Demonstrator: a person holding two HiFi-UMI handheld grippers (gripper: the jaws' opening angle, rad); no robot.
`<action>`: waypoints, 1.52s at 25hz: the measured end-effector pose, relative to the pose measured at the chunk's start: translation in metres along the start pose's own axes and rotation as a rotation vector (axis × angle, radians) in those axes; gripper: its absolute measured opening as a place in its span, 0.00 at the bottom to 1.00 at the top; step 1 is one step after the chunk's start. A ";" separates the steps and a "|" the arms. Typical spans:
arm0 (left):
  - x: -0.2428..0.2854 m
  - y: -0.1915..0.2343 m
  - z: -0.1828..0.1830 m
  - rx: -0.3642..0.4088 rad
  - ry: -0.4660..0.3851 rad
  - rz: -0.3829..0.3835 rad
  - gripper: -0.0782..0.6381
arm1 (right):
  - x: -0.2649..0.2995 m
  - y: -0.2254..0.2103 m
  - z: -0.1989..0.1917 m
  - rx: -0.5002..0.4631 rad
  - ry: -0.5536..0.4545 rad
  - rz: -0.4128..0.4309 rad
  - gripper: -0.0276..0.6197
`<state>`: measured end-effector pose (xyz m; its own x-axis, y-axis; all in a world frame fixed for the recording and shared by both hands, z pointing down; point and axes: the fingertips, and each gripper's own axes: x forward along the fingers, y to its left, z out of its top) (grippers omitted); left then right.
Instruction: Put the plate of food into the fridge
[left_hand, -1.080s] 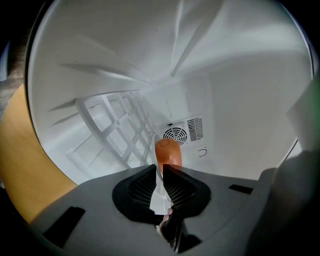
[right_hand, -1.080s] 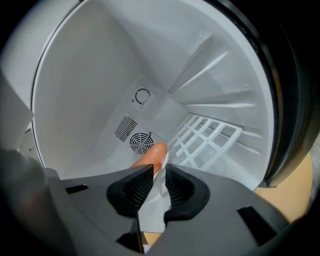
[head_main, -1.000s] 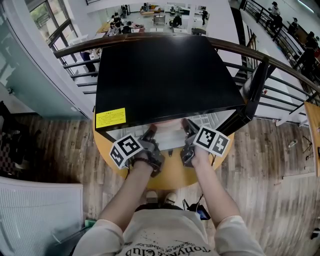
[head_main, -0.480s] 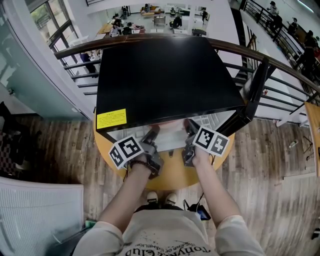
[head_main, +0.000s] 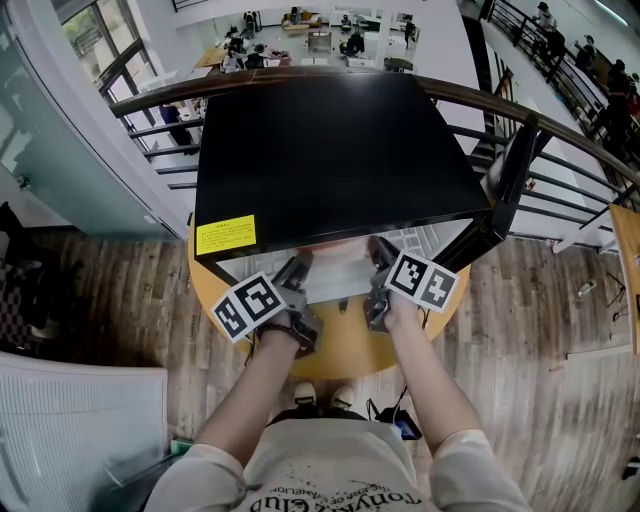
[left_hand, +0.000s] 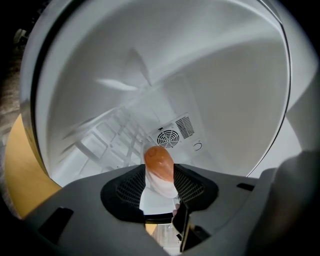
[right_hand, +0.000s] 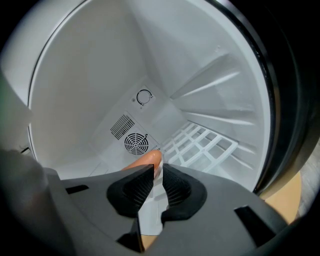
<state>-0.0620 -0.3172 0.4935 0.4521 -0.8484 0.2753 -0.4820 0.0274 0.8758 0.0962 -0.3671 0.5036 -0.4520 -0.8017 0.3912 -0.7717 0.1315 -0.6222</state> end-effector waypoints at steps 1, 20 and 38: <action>0.000 -0.002 0.000 -0.004 0.000 -0.005 0.35 | -0.001 -0.001 0.001 0.001 -0.001 0.000 0.15; -0.061 0.003 -0.040 0.441 0.107 -0.053 0.16 | -0.076 0.035 -0.058 -0.381 -0.012 0.030 0.15; -0.139 0.030 -0.126 0.807 0.210 0.022 0.14 | -0.156 0.045 -0.179 -0.448 0.062 0.023 0.08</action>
<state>-0.0448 -0.1318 0.5310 0.5281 -0.7338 0.4274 -0.8461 -0.4122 0.3378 0.0519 -0.1318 0.5357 -0.4871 -0.7606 0.4292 -0.8723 0.3995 -0.2820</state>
